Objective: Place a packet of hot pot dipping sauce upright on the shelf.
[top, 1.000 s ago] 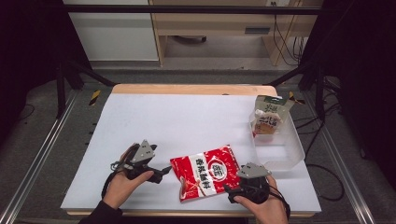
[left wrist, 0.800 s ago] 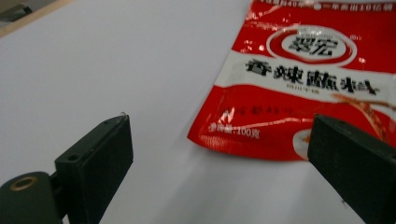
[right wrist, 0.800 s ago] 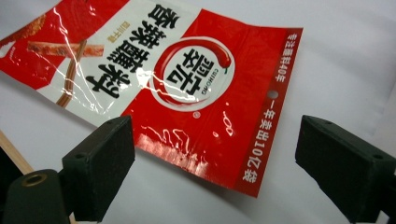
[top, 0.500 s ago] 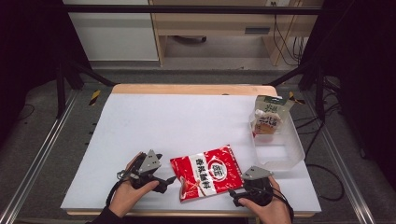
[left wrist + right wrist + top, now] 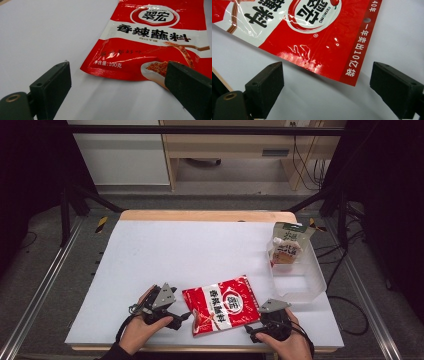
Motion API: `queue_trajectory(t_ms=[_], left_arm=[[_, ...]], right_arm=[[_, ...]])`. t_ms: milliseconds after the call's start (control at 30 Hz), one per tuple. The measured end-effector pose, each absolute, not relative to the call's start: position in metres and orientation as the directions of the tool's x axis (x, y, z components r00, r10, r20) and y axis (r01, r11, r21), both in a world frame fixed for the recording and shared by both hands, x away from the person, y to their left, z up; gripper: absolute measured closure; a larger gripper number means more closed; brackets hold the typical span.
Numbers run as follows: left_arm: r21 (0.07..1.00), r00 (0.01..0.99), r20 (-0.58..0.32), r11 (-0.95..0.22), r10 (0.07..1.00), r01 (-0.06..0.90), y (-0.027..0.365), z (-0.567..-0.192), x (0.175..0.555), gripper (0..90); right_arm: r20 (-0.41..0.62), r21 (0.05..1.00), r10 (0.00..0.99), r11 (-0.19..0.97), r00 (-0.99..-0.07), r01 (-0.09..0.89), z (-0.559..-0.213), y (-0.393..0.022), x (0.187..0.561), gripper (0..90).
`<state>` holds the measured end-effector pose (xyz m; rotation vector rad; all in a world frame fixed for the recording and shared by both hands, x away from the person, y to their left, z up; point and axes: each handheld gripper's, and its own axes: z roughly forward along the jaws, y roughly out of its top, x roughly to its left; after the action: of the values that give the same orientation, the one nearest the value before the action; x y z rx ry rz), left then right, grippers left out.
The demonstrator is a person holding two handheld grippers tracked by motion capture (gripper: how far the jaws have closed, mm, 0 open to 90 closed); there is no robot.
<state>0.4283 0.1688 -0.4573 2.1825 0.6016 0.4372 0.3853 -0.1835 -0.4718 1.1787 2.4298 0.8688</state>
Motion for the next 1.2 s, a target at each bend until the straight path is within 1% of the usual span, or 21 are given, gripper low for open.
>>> queue_trajectory(t_ms=[300,533,733,933,1033,1100,1200], left_arm=[[0.786,0.826,0.104,-0.555,0.553,0.272,0.170,-0.457,0.429,7.0],[0.788,0.828,0.102,-0.553,0.551,0.271,0.170,-0.456,0.429,7.1],[0.789,0.827,0.102,-0.551,0.553,0.272,0.171,-0.456,0.429,7.1],[0.789,0.826,0.101,-0.551,0.554,0.273,0.171,-0.456,0.430,7.1],[0.789,0.826,0.102,-0.551,0.554,0.271,0.171,-0.456,0.431,7.1],[0.791,0.824,0.100,-0.547,0.557,0.273,0.172,-0.455,0.431,7.1],[0.793,0.823,0.096,-0.543,0.560,0.276,0.173,-0.455,0.433,7.3]], right_arm=[[0.007,0.626,0.779,0.485,-0.626,0.611,-0.474,-0.182,0.386,13.7],[0.022,0.619,0.766,0.494,-0.642,0.610,-0.474,-0.179,0.387,16.7],[0.028,0.653,0.764,0.474,-0.644,0.591,-0.468,-0.178,0.386,21.6],[0.063,0.704,0.761,0.425,-0.646,0.570,-0.459,-0.178,0.386,30.9],[0.052,0.716,0.768,0.417,-0.638,0.560,-0.457,-0.176,0.388,37.6],[0.053,0.729,0.768,0.407,-0.639,0.551,-0.453,-0.176,0.388,44.6],[0.028,0.731,0.764,0.424,-0.645,0.534,-0.449,-0.174,0.389,56.4]])
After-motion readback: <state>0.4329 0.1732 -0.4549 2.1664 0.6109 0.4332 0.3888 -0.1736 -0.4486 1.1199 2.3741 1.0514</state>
